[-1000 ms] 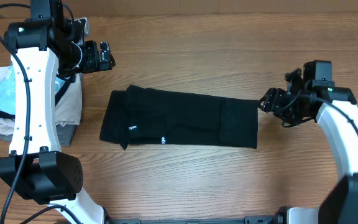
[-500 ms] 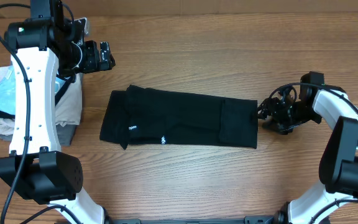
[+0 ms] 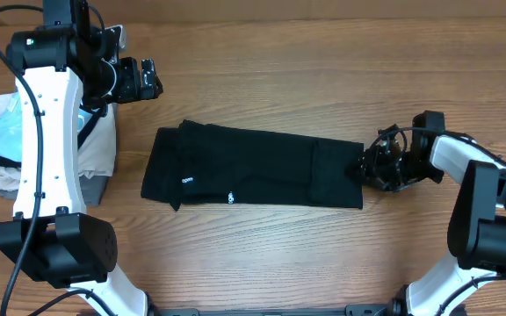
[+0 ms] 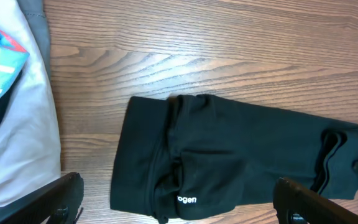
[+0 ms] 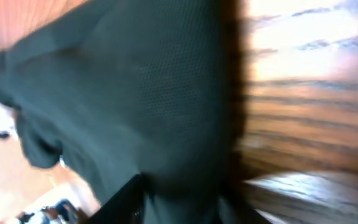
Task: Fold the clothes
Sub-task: 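Release the folded end and move the right gripper back right, then grasp the strip's right end again and fold it leftward with the right gripper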
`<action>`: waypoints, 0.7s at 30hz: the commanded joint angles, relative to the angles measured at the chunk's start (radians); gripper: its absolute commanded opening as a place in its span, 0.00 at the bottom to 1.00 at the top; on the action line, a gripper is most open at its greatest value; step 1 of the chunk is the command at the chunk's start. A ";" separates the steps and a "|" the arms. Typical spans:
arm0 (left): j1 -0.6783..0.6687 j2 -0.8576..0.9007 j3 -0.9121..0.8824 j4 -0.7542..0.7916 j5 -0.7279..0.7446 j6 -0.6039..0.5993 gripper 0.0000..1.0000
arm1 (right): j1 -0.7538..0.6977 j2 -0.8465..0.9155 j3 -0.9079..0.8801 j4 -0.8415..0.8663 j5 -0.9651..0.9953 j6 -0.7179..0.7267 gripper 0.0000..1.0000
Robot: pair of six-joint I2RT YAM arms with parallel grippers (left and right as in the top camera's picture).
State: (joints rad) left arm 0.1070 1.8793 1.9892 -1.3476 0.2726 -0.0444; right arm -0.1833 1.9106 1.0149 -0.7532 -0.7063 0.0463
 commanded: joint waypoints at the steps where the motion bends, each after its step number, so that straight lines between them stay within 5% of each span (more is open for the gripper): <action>1: 0.004 0.004 0.016 -0.002 0.001 0.023 1.00 | 0.008 0.021 -0.025 -0.002 0.004 -0.021 0.23; 4: 0.004 0.004 0.016 -0.002 0.001 0.023 1.00 | 0.003 0.013 -0.013 -0.015 0.006 -0.016 0.04; 21: 0.004 0.004 0.016 -0.002 0.001 0.023 1.00 | 0.011 -0.208 0.237 -0.279 0.400 0.145 0.04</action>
State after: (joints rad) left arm 0.1070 1.8793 1.9892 -1.3472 0.2726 -0.0444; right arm -0.2092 1.7386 1.2274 -1.0237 -0.3943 0.1673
